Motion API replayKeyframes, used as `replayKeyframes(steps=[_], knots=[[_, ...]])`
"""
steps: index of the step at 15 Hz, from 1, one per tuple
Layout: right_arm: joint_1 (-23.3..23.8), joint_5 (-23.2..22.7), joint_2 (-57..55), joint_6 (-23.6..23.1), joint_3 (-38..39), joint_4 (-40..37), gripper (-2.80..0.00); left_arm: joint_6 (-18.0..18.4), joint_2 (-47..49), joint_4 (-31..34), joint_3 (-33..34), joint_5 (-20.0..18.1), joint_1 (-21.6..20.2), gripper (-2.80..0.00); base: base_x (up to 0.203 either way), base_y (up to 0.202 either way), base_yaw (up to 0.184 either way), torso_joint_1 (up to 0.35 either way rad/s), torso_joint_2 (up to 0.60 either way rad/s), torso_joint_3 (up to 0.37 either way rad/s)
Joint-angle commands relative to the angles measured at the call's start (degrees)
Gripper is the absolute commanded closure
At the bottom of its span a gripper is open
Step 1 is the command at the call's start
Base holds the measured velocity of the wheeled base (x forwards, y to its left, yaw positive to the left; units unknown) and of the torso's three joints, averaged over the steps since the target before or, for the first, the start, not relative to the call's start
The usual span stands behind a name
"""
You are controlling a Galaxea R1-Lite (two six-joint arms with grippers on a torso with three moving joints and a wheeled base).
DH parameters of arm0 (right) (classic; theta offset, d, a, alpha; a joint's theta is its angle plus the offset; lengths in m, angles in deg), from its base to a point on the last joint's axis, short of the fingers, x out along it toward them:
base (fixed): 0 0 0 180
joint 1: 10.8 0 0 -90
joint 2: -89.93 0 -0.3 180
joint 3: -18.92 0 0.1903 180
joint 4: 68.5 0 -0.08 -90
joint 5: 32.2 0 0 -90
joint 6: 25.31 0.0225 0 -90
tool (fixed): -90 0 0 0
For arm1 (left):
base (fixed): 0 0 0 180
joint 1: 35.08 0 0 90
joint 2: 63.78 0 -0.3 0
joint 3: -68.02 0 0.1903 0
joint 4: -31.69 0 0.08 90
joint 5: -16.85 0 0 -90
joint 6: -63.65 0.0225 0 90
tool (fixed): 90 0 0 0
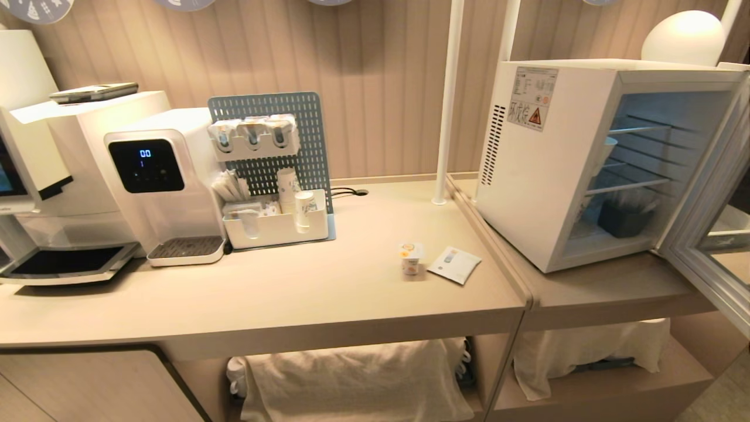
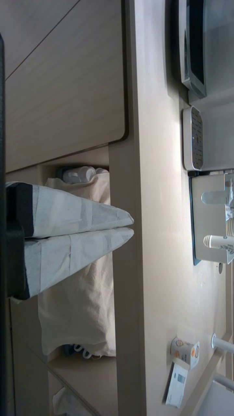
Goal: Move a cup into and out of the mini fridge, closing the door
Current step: Put the yoghurt in the freezer
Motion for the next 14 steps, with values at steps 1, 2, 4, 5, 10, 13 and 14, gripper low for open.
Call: replayKeyframes(steps=[1,2,4,5,10,13,14], knots=[[-0.04,0.0,0.02,-0.04,0.0,-0.01,0.0,-0.03,0.09,-0.01,0.09,-0.05,0.0,0.0,0.0,0.185,0.0,0.002,0.01,0.003],[-0.04,0.0,0.02,0.05,0.0,-0.01,0.0,-0.03,0.09,-0.01,0.09,-0.14,0.0,0.0,0.0,0.165,-0.002,0.005,0.0,0.002],[-0.04,0.0,0.02,0.05,0.0,-0.01,0.0,-0.03,0.09,-0.01,0.09,-0.14,0.0,0.0,0.0,0.0,0.0,0.0,0.0,0.0],[-0.04,0.0,0.02,0.05,0.0,-0.01,0.0,-0.03,0.09,-0.01,0.09,-0.14,0.0,0.0,0.0,0.0,0.0,0.0,0.0,0.0],[-0.04,0.0,0.02,-0.04,0.0,-0.01,0.0,-0.03,0.09,-0.01,0.09,-0.14,0.0,0.0,0.16,0.002,0.001,0.0,0.0,0.004],[-0.04,0.0,0.02,-0.04,0.0,-0.01,0.0,-0.03,0.09,-0.01,0.09,-0.14,0.0,0.0,0.192,0.0,0.001,0.003,0.0,0.007],[-0.04,0.0,0.02,-0.04,0.0,-0.01,0.0,-0.03,0.09,-0.01,0.09,-0.14,0.0,0.0,0.186,0.0,0.005,0.002,0.01,0.006]])
